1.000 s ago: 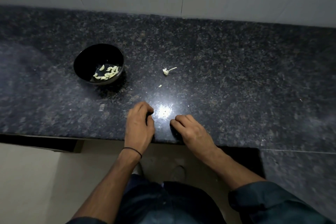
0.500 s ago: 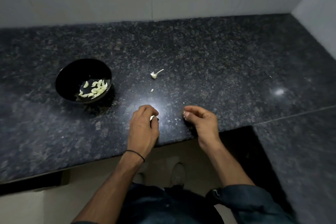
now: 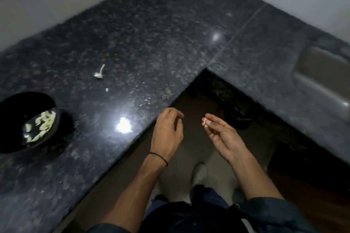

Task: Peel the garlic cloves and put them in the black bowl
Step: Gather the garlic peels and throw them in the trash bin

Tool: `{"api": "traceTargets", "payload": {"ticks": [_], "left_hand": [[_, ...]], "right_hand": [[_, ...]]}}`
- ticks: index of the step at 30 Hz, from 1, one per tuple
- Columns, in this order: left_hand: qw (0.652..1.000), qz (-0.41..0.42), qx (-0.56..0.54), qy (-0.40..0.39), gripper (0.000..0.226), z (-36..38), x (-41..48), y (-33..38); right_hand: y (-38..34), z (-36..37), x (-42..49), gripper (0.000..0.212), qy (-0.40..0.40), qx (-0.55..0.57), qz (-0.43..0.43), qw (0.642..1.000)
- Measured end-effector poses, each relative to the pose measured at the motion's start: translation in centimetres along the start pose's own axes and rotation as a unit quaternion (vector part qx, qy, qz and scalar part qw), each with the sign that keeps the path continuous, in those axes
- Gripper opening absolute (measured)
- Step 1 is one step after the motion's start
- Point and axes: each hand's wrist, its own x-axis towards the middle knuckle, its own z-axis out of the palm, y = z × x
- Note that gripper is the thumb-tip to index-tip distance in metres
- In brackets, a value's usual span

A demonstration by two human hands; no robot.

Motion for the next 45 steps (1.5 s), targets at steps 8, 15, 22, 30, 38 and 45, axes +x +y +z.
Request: {"api": "traceTargets", "payload": {"ticks": [8,15,22,30,38,45], "left_hand": [[0.967,0.081,0.016,-0.241,0.012,11.2,-5.3,7.2],[0.900,0.106,0.046,-0.420,0.018,24.6,-13.4,11.2],[0.841,0.066,0.057,-0.535,0.023,40.8,-23.6,6.8],[0.774,0.113,0.079,-0.618,0.016,59.1,-30.9,-4.5],[0.799,0.132,0.058,-0.583,0.016,67.1,-32.3,-10.1],[0.806,0.079,0.024,-0.586,0.023,66.9,-32.3,-9.0]], "right_hand": [[0.2,-19.3,-5.9,0.021,0.150,0.105,-0.033,0.983],[3.9,-39.7,-10.1,0.022,0.268,0.123,-0.014,0.956],[13.8,-57.5,-6.2,0.029,0.347,0.064,-0.002,0.935],[27.6,-72.1,5.9,0.020,0.424,-0.033,-0.012,0.905],[33.1,-75.3,14.3,0.021,0.471,-0.335,-0.108,0.809],[32.8,-74.8,14.1,0.028,0.407,-0.438,-0.044,0.801]]}}
